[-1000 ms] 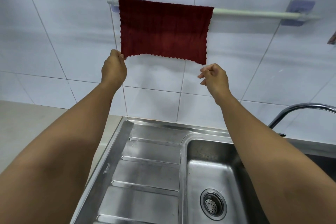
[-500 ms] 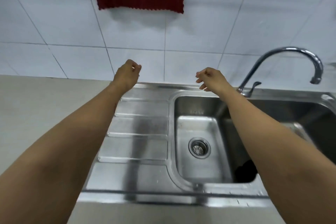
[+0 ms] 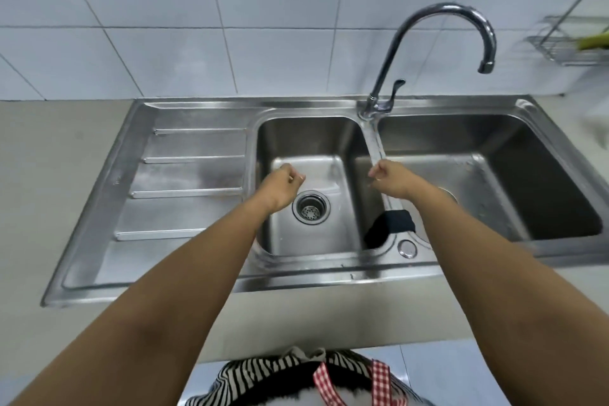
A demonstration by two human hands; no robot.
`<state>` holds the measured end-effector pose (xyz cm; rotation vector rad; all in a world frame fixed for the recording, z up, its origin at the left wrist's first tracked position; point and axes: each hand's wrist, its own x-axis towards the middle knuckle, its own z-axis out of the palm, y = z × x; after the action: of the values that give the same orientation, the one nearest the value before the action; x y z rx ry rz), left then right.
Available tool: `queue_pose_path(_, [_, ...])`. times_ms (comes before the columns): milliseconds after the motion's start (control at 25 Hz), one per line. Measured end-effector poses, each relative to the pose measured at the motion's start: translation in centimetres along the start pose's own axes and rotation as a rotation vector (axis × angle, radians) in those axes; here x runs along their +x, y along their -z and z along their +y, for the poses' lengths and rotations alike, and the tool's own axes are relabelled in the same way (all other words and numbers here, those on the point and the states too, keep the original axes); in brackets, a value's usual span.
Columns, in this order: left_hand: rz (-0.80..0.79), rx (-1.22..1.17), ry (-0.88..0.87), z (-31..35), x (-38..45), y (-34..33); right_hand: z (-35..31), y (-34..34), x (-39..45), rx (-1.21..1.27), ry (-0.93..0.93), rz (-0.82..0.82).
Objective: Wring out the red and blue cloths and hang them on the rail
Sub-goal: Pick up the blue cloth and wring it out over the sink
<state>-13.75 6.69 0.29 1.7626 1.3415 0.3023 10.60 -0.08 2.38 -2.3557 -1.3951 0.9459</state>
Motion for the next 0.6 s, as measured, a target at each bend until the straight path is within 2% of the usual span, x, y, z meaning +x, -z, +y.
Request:
queue_pose_path(120, [-0.062,0.039,0.025,1.0,-0.2,-3.7,3.7,0.9,-1.3,-0.335,-0.092,-0.145])
queue_pose_path(240, [-0.105,0.063,0.039,2.1,-0.4,-6.7,6.5,0.9,-2.2,-0.474,-0.077,-0.233])
queue_pose_path(320, [-0.122,0.076,0.051,2.8,-0.5,-8.2,7.2,0.7,-2.5,-0.508,-0.017,-0.212])
queue_pose_path(480, [-0.163,0.085,0.043,4.0,-0.6,-10.1,7.4,0.3,-2.1,-0.648,0.207,-0.054])
queue_pose_path(600, [-0.194,0.15,-0.053,5.3,-0.4,-10.2,6.6,0.9,-1.2,-0.461,0.272,-0.008])
